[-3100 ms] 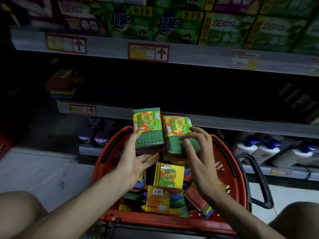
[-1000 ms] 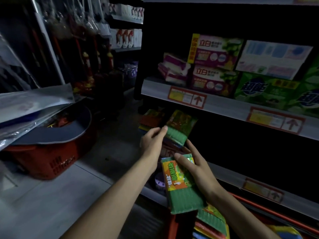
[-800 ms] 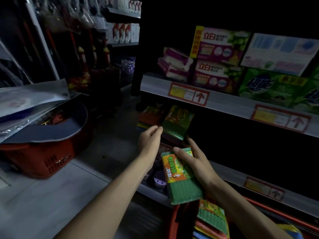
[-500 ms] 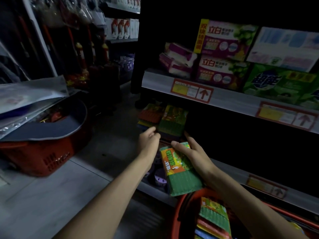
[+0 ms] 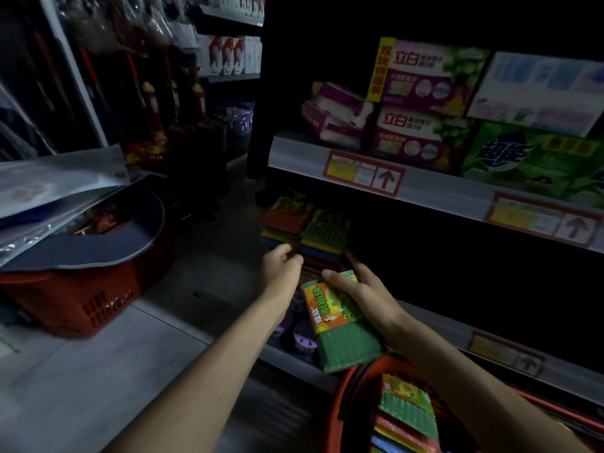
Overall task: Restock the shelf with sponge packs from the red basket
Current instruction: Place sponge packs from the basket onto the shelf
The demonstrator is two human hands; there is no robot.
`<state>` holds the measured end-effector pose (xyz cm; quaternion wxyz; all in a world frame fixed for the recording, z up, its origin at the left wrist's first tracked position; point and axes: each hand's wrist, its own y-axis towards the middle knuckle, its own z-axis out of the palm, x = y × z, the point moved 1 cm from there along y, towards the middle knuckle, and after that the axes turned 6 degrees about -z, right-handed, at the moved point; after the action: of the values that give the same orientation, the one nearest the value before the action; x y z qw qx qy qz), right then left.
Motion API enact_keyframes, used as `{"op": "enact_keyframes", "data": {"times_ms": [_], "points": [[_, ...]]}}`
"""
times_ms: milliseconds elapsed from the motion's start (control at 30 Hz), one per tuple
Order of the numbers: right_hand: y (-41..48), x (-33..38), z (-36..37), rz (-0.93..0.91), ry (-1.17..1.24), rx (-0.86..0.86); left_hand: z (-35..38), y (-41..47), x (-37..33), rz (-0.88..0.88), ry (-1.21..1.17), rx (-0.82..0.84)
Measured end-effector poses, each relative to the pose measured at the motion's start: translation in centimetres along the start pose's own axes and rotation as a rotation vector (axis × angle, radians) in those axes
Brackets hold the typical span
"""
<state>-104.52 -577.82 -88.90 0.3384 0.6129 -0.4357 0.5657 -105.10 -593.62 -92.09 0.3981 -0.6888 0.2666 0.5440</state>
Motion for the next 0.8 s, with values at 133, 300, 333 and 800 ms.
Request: {"op": "enact_keyframes", "data": {"times_ms": [133,300,333,800], "points": [[0.0,-0.1,-0.2,-0.005,-0.015,-0.006,-0.6,0.7,0.2,-0.005,-0.048,-0.116],[-0.2,-0.2,-0.3,-0.07,-0.041,0.001,-2.0,2.2,0.5,-0.037,-0.124,-0.21],[-0.1,-0.4,-0.3,-0.073,-0.061,-0.002,-2.2,2.4,0.5,-0.044,-0.135,-0.207],[0.6,-0.5,-0.2,-0.098,-0.04,0.023,-2.4,5.1,1.6,-0.036,-0.145,-0.145]]}}
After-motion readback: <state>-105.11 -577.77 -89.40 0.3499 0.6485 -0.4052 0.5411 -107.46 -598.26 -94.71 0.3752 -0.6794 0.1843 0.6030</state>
